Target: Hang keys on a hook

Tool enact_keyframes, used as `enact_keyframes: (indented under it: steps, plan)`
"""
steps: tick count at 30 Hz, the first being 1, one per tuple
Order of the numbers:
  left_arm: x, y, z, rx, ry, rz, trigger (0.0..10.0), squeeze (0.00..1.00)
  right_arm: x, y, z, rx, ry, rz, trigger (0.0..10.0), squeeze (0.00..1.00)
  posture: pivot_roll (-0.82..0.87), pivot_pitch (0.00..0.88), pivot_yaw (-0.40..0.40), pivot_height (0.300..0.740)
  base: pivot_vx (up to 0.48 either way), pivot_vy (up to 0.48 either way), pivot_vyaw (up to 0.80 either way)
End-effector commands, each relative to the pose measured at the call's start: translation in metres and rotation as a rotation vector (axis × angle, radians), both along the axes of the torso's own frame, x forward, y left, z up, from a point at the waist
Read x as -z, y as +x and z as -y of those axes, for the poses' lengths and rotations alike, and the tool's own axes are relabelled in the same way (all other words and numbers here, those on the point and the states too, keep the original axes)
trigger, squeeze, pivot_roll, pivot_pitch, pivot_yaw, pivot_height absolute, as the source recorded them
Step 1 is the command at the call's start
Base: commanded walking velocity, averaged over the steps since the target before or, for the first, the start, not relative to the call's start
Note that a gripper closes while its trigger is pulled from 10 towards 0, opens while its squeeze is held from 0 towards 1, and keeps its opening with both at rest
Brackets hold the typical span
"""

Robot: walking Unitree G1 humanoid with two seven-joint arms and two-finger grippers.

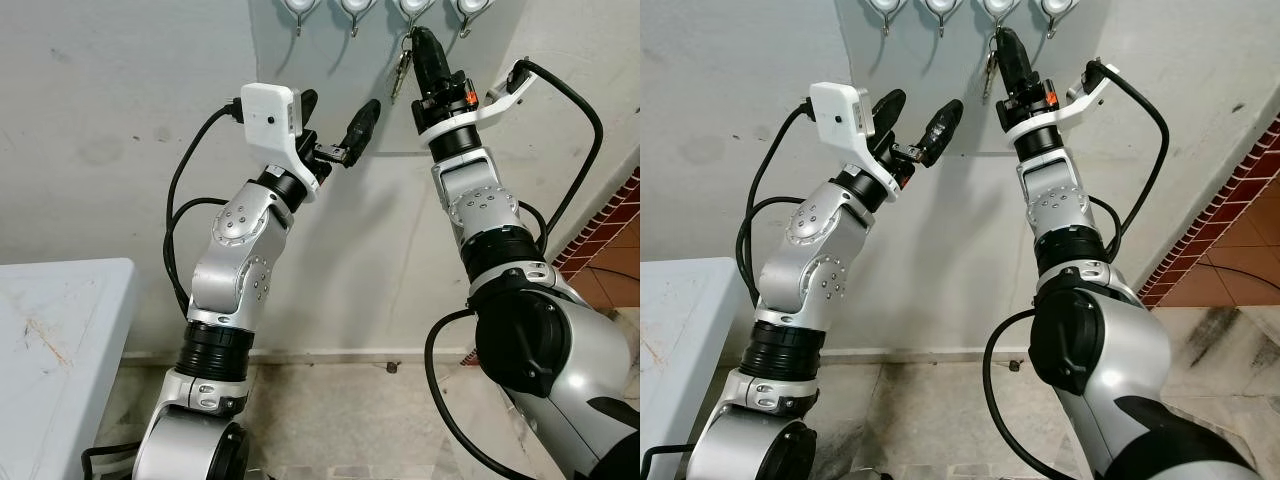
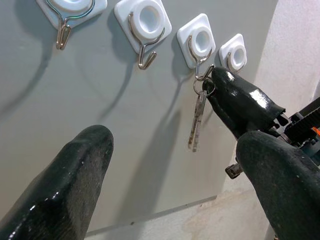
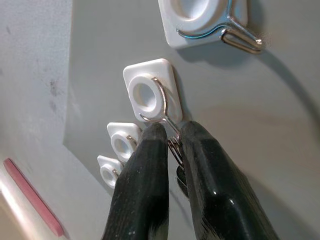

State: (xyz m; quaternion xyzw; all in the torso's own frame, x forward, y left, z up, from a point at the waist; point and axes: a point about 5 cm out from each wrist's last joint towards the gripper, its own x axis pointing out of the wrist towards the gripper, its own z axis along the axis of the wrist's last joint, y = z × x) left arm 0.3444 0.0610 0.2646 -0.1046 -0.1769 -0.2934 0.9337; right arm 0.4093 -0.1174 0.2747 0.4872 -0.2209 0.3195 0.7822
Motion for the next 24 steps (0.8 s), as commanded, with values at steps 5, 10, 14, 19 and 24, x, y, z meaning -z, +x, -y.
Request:
enact_keyframes:
  steps: [5, 10, 14, 19, 24]
  plan:
    - [-0.006, -0.002, -0.001, -0.013, 0.003, 0.028, 10.0, 0.0, 0.011, -0.002, 0.005, 0.015, -0.007, -0.01, 10.0, 1.0, 0.04, 0.096, -0.032, 0.74, 0.0, 0.0, 0.0]
    - [-0.003, -0.001, -0.002, -0.021, 0.005, 0.02, 10.0, 0.0, 0.022, -0.003, 0.007, 0.033, -0.034, -0.04, 10.0, 1.0, 0.04, 0.097, -0.033, 0.74, 0.0, 0.0, 0.0]
    - [0.015, 0.002, -0.009, -0.073, 0.037, -0.018, 10.0, 0.0, 0.042, -0.006, 0.012, 0.057, -0.08, -0.081, 10.0, 1.0, 0.04, 0.096, -0.03, 0.74, 0.0, 0.0, 0.0]
    - [0.034, 0.004, -0.017, -0.121, 0.056, -0.075, 10.0, 0.0, 0.058, -0.01, 0.019, 0.103, -0.134, -0.117, 10.0, 1.0, 0.04, 0.095, -0.027, 0.74, 0.0, 0.0, 0.0]
    - [0.069, 0.005, -0.032, -0.188, 0.064, -0.18, 10.0, 0.0, 0.085, -0.019, 0.032, 0.149, -0.215, -0.166, 10.0, 0.0, 0.04, 0.084, -0.021, 0.74, 0.0, 0.0, 0.0]
